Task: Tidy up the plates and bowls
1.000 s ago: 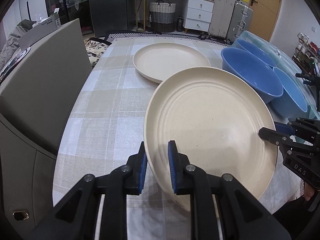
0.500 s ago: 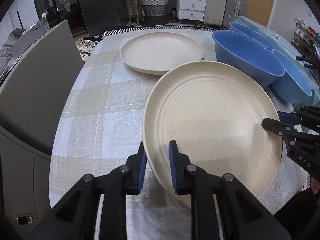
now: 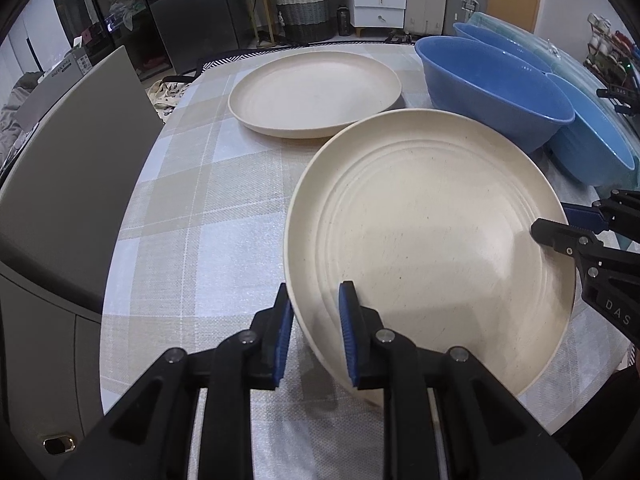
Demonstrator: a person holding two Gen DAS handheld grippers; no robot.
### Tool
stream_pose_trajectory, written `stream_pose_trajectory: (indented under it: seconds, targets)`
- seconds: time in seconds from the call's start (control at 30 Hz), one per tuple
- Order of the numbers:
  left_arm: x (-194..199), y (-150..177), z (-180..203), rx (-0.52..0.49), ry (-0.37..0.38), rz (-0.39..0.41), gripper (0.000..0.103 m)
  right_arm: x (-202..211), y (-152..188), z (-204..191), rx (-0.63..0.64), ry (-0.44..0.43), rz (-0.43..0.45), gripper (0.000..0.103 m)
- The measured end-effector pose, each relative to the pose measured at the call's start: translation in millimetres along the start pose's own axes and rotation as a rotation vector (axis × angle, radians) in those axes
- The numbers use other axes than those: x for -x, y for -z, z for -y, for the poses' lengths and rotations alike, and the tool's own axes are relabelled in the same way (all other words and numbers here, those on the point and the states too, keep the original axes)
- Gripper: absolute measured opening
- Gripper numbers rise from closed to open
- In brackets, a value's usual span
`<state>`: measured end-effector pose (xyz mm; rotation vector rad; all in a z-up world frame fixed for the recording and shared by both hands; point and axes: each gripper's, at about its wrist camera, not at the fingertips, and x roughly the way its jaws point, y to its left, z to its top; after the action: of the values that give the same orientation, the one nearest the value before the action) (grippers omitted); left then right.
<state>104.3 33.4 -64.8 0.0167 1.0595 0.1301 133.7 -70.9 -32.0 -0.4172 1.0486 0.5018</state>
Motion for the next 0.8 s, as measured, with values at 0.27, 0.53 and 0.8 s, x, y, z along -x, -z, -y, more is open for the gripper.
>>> stream_pose_trajectory:
  seconds: [0.27, 0.53, 0.8]
  targets:
    - [-2.9, 1.1, 2.4, -0.015, -0.011, -0.009, 0.02, -5.0, 2.7, -8.3, 0.019, 0.024, -0.008, 0.021]
    - [-4.9, 2.2, 4.7, -0.027, -0.024, -0.018, 0.021, -10.5, 2.9, -9.5, 0.027, 0.034, -0.015, 0.021]
    - [-5.3, 2.9, 5.6, -0.033, -0.02, -0.024, 0.022, -10.5, 1.7, -10.2, 0.026, 0.036, -0.024, 0.022]
